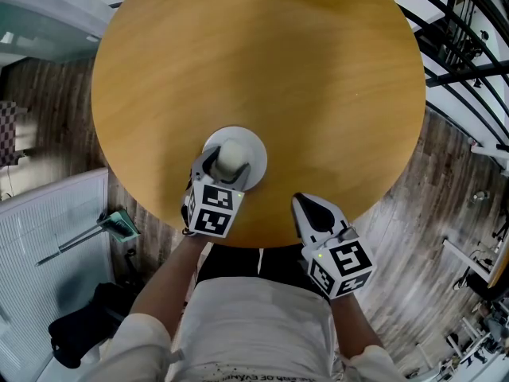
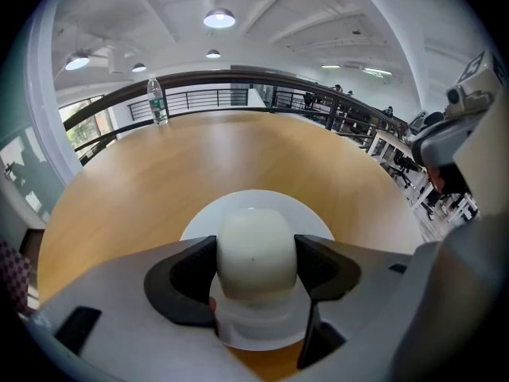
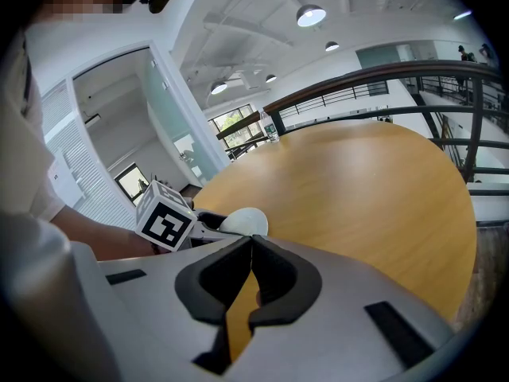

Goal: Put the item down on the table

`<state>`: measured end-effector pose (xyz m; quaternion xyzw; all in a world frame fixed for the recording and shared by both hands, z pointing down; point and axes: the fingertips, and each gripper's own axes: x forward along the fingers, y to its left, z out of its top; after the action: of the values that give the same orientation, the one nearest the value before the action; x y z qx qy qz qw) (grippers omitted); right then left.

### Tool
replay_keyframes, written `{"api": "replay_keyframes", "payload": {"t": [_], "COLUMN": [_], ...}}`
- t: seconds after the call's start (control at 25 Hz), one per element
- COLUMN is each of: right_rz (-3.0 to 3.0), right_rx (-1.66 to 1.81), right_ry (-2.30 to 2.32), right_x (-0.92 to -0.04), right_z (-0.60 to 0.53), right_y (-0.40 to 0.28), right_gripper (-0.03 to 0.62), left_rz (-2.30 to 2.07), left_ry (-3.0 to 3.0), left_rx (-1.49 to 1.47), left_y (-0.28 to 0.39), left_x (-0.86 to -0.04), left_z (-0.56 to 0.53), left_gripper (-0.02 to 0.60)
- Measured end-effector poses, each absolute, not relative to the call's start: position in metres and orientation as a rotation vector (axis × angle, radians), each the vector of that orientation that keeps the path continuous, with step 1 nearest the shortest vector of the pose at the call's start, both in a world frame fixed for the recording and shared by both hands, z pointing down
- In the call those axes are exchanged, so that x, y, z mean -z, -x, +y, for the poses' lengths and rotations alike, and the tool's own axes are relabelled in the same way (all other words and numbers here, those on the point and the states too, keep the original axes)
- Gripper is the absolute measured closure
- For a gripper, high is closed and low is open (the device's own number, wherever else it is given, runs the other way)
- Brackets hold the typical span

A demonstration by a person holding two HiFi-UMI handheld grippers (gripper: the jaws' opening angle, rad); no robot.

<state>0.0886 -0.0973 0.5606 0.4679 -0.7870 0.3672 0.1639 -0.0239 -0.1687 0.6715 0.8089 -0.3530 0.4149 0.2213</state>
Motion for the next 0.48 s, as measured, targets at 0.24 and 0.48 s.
{"api": "replay_keyframes", "payload": {"t": [0.24,0.48], "right_rz": [-2.246,-2.250], "right_rx": [-1.049,-1.053], "right_ry": [-1.334,-1.330], "right_x": [-0.5590,-0.5602], "right_z": [-0.0972,-0.0988], "right_y": [-0.0891,-0.0903], "right_gripper": [0.569,0.569], "left_rz": [-0.958,-0.935], "left_ry": [-2.207,-2.181], "left_rx": [-1.178,-1.216], "left_y": [0.0241,0.0227], "left_x": [-0.6713,-0.6729], "left_z": [-0.1676,-0.1680], "left_gripper": [0.261,0.261]}}
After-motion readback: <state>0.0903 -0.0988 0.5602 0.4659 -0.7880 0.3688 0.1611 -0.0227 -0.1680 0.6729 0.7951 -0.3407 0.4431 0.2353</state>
